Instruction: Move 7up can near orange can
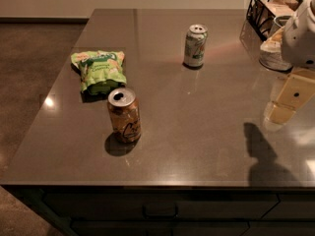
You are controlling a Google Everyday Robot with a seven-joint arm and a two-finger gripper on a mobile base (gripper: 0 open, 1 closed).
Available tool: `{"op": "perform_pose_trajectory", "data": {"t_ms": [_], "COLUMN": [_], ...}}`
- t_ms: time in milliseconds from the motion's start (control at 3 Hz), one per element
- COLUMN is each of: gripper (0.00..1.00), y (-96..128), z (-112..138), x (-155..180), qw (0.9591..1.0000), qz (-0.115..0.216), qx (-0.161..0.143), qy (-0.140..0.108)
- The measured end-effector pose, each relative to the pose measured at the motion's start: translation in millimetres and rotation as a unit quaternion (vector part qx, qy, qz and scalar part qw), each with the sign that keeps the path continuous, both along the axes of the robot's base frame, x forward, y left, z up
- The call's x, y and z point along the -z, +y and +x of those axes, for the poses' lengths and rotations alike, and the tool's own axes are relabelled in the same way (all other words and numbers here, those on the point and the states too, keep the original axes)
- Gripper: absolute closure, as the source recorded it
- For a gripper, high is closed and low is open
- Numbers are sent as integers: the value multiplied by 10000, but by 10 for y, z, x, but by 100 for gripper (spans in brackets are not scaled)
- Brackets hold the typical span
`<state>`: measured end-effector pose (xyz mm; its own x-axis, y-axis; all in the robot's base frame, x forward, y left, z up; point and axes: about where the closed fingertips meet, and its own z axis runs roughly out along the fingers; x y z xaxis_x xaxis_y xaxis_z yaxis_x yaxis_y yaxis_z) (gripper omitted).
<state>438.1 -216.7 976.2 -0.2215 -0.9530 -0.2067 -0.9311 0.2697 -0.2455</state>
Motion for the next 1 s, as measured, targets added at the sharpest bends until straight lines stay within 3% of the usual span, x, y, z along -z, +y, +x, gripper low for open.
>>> {"op": "perform_pose_trajectory", "data": {"t_ms": [333,667,1000], "gripper": [0,0,0], "y": [0,72,195], "z": [0,284,767], "x": [0,-23,-33], "qw": [10000,9998,9986], "qz": [0,197,495], "qx": [0,-50,-68], "qy": [-1,-77,-161]}}
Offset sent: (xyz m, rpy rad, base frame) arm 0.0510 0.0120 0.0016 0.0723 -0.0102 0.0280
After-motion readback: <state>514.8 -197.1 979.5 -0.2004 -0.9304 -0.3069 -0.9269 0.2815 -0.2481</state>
